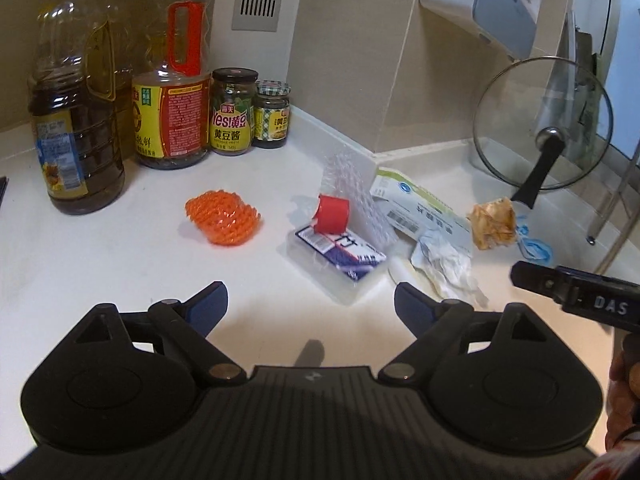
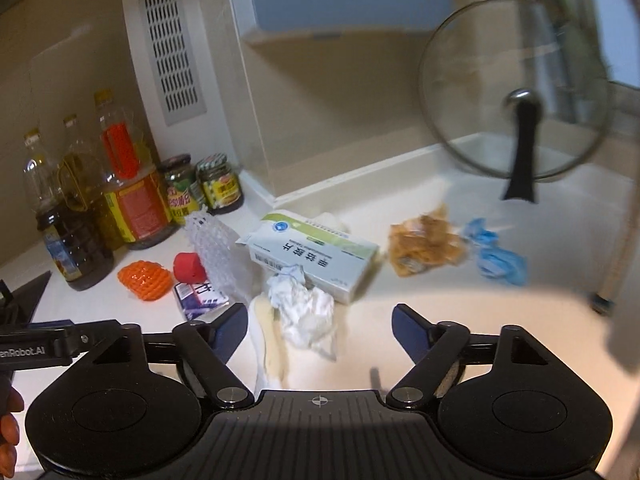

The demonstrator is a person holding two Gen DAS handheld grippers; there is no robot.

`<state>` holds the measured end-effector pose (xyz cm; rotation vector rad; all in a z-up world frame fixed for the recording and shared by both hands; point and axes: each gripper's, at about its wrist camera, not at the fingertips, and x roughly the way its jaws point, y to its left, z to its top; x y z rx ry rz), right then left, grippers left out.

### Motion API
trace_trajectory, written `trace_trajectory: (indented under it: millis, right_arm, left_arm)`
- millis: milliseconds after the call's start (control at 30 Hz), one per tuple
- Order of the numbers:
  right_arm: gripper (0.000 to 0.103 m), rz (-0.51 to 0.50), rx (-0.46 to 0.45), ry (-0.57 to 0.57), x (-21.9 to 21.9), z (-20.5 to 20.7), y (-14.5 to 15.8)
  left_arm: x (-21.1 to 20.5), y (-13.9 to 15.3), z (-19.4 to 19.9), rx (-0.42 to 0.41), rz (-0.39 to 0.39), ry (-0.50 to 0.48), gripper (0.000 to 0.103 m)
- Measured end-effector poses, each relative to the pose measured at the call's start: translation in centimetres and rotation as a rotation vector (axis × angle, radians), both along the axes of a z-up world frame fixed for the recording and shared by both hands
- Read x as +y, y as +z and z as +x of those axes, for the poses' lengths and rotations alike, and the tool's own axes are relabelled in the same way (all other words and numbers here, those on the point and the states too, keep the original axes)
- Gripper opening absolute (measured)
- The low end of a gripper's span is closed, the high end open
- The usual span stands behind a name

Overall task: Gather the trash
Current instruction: 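Grasp the red cap with the left tool while the right tool grasps the crumpled white tissue, then carry the red cap and tissue in both tools down over the bin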

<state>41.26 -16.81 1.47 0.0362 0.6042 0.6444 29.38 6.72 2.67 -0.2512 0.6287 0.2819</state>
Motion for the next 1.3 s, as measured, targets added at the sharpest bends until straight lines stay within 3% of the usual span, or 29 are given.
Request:
trace_trajectory:
  millis: [267, 367, 433, 533, 633, 833, 900, 1033, 1300]
  right_arm:
    - [0.068, -0.033, 0.085, 0.068, 3.1, 5.0, -2.9]
    - [0.059, -0.039, 0.117, 0.069, 3.7, 5.6, -3.7]
    - [0.044, -0.044, 0.123, 0.065, 3.9, 5.7, -4.1]
    - [0.034, -0.042, 0.114, 0.056, 3.9, 5.6, -4.1]
    - [0.031, -0.041, 0.101, 0.035, 3.8, 5.4, -3.8]
    - [0.030, -0.034, 0.087, 0.006, 2.8, 4.8, -3.1]
    - [0.030, -0.030, 0.087, -0.003, 2.5, 4.6, -3.0]
    - [0.030, -0.022, 0.081, -0.012, 2.0, 4.5, -2.7]
    - [0.030, 0.013, 0.054, -0.022, 0.4, 3.9, -1.5]
  left_arm:
    - [1.0, -1.3, 4.8, 0.037, 0.047, -0.025, 0.080]
    - [1.3, -1.7, 6.1, 0.042, 0.058, -0.056, 0.078]
    - [1.6, -1.8, 6.9, 0.040, 0.063, -0.068, 0.078]
    - [1.8, -1.9, 7.9, 0.035, 0.073, -0.087, 0.078]
    - [1.7, -1.9, 8.7, 0.025, 0.099, -0.103, 0.076]
    - [1.2, -1.9, 10.3, 0.034, 0.142, -0.158, 0.054]
    - [1.1, -2.0, 10.7, 0.046, 0.155, -0.165, 0.041]
    - [1.1, -2.0, 10.7, 0.050, 0.161, -0.166, 0.024]
    - [1.3, -1.0, 8.6, 0.032, 0.152, -0.120, 0.023]
